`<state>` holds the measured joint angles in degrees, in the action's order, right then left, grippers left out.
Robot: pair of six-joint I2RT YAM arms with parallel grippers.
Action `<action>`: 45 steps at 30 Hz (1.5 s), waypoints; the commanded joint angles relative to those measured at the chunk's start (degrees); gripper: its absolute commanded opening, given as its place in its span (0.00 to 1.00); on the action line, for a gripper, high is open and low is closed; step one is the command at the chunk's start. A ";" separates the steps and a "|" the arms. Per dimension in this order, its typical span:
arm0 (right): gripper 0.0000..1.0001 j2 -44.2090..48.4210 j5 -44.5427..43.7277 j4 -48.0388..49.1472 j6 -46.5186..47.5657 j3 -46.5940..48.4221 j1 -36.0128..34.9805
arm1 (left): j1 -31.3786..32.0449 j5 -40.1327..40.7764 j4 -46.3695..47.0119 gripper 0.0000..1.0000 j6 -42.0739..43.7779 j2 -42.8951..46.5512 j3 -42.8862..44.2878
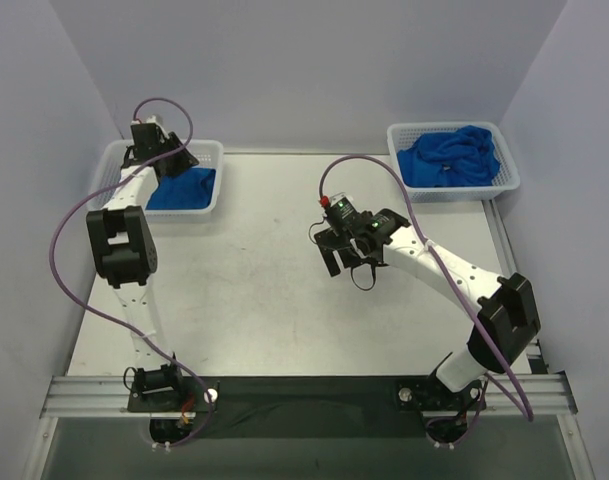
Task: Fold and stack the towels
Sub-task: Neatly place the folded towel into the bin
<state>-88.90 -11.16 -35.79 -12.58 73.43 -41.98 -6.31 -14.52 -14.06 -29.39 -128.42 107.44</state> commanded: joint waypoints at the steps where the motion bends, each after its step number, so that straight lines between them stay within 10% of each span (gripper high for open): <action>1: 0.85 1.89 -1.41 -1.39 -0.25 -0.83 0.32 | -0.29 0.46 3.43 0.45 3.11 5.11 -1.79; 45: 0.85 3.03 -1.94 -1.21 -1.13 -2.41 0.49 | 3.58 2.40 -5.97 0.34 5.66 -12.90 13.23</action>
<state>-88.14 -11.38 -35.75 -13.37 71.33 -41.91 -3.40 -10.98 -20.78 -23.53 -139.57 117.80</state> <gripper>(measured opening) 0.856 0.343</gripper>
